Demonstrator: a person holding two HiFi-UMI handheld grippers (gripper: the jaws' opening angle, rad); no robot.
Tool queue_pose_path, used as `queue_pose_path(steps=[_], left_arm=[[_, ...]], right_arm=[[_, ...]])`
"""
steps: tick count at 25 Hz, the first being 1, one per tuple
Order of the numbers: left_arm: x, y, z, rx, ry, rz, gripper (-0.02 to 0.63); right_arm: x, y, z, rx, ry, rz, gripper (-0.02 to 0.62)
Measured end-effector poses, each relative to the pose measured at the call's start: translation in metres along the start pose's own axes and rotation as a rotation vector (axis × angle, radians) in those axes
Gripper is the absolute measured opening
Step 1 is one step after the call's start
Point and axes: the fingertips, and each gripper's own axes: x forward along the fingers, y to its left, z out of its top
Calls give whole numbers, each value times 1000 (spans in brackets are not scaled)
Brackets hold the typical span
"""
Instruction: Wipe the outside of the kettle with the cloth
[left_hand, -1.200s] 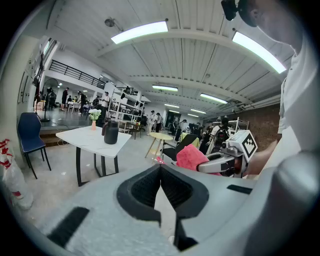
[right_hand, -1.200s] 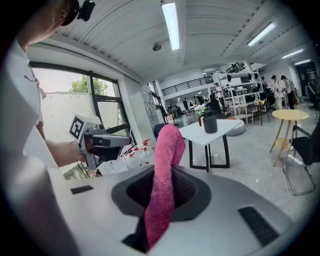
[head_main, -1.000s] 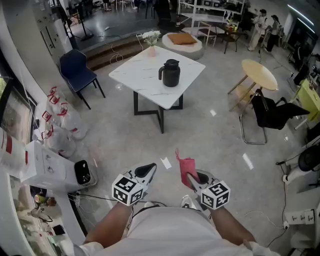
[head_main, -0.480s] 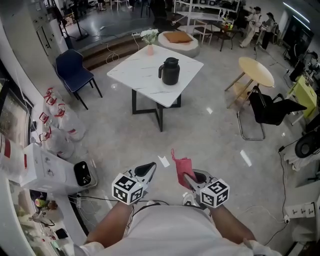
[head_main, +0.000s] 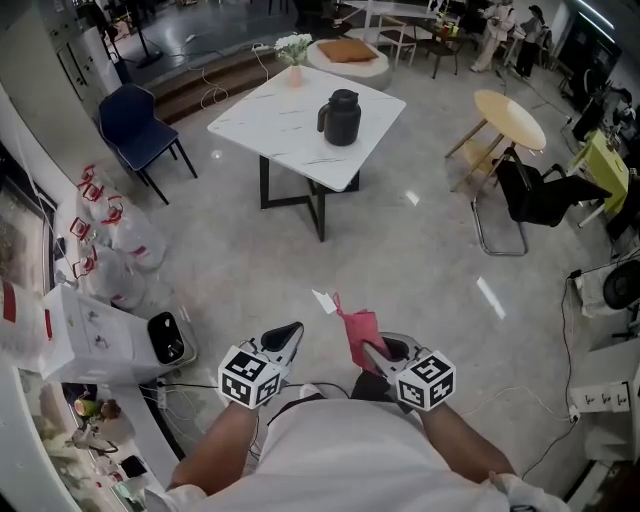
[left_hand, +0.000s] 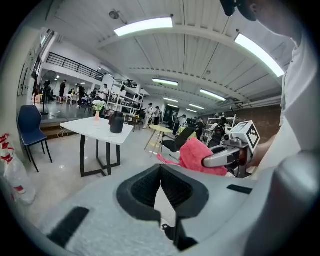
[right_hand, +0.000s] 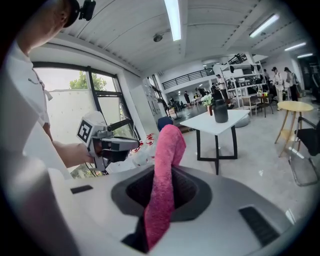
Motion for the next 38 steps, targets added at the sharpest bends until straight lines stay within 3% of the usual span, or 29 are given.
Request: queue_pose_path(steps=[10, 26, 38], left_arm=[[40, 19, 19, -27, -8, -1, -2], [149, 96, 114, -25, -27, 133, -2], [209, 115, 149, -38, -23, 169, -2]], right_arm=[[19, -62, 34, 22, -33, -26, 66], [91, -202, 142, 0, -63, 92, 65], [106, -272, 168, 16, -60, 132, 66]])
